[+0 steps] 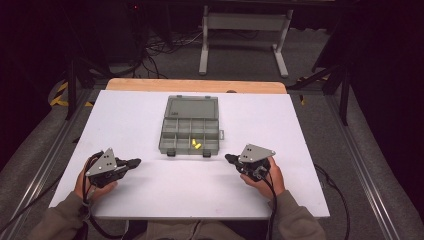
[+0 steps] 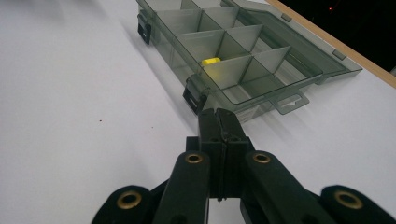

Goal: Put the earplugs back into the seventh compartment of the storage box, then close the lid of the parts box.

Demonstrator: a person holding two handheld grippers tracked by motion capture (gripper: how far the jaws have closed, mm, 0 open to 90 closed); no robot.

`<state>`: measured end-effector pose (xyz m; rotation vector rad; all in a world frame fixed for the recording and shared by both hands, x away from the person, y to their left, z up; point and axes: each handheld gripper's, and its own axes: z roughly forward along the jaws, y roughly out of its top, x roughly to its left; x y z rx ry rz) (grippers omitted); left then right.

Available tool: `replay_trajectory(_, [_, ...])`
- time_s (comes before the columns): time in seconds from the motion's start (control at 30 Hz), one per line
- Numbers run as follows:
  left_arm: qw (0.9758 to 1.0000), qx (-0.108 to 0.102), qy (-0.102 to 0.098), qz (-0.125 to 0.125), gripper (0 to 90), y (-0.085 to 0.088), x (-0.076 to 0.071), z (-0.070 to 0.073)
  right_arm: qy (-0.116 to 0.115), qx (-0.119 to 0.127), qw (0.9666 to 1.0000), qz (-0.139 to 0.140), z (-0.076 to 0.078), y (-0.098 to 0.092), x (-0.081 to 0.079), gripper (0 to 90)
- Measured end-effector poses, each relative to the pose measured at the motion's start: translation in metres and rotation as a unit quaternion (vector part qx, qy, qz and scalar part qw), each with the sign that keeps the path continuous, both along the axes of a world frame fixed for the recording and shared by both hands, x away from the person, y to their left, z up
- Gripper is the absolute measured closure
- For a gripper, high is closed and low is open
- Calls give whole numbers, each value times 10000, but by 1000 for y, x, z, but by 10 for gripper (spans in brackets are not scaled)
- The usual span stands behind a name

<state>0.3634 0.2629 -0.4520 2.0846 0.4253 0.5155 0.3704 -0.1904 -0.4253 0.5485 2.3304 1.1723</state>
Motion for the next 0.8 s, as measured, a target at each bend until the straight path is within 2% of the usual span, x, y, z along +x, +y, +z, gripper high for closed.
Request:
replay_trajectory(0.2, [10000,42,49,14,900,1,2,2,7,29,10000,-18,1,-1,4,900])
replay_trajectory(0.37, [9997,214,-9,107,900,3,14,7,31,70,9999,-94,4,-3,10,900])
replay_trajectory(0.43, [9994,283,-8,205,900,5,26,10,120,166,9997,-145,4,-5,15,900])
replay_trajectory(0.53, [9988,382,-2,321,900,8,43,13,155,162,9994,-253,7,-9,24,900])
replay_trajectory(0.7, [9976,571,17,393,900,5,76,23,264,-84,9986,-458,12,-13,51,900])
replay_trajectory(0.8, [9967,701,34,416,900,-3,95,29,321,-212,9977,-552,17,-12,71,900])
